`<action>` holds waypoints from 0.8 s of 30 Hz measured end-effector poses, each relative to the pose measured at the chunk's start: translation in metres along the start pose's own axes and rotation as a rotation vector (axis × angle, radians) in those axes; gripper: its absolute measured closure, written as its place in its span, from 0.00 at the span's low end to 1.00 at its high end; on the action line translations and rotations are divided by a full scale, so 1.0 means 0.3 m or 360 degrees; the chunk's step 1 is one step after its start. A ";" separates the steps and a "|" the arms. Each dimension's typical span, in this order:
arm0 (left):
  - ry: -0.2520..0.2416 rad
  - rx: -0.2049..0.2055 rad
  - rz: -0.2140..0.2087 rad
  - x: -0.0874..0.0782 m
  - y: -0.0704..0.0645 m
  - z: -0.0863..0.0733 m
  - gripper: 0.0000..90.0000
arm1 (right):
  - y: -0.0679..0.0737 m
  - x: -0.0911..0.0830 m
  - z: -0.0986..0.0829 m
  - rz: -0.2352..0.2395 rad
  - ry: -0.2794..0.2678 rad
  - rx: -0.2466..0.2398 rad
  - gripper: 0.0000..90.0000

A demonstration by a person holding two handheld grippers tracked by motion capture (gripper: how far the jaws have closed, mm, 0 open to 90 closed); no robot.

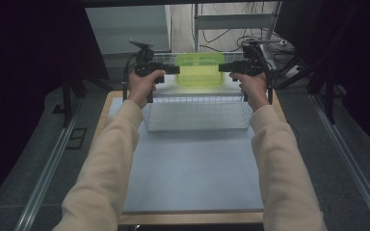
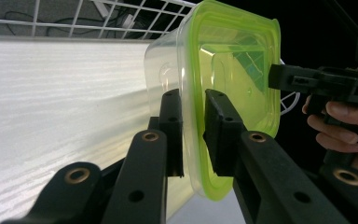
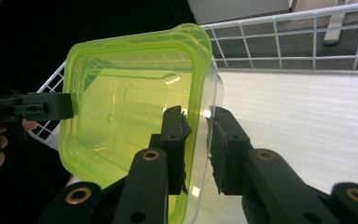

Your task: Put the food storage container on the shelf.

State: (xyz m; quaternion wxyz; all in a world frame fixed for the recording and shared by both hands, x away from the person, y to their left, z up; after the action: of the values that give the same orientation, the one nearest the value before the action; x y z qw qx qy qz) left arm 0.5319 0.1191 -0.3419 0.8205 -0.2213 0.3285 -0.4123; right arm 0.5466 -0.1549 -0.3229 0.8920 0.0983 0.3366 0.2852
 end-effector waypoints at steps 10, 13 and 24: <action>-0.0009 -0.0014 0.0059 0.023 0.030 -0.004 0.78 | -0.014 0.032 -0.008 -0.0044 0.0014 0.0005 0.77; -0.0014 -0.0012 0.0075 0.029 0.032 -0.005 0.76 | -0.017 0.036 -0.010 -0.0054 0.0016 0.0011 0.75; -0.0072 0.0008 0.0154 0.043 0.049 -0.005 0.46 | -0.012 0.036 -0.024 -0.0107 0.0004 -0.0067 0.55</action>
State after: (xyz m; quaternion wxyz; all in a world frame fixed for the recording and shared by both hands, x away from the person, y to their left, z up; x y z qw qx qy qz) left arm 0.5442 0.1166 -0.3569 0.8472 -0.2123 0.3192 -0.3678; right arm 0.5501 -0.1516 -0.3355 0.9025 0.0680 0.3347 0.2623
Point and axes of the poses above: each handheld gripper's, and its own axes: x roughly forward along the jaws, z roughly out of its top, y roughly to its left, the point moved 4 cm from there along x, roughly forward along the jaws, and after that the axes turned 5 degrees about -z, right-handed, at the moved point
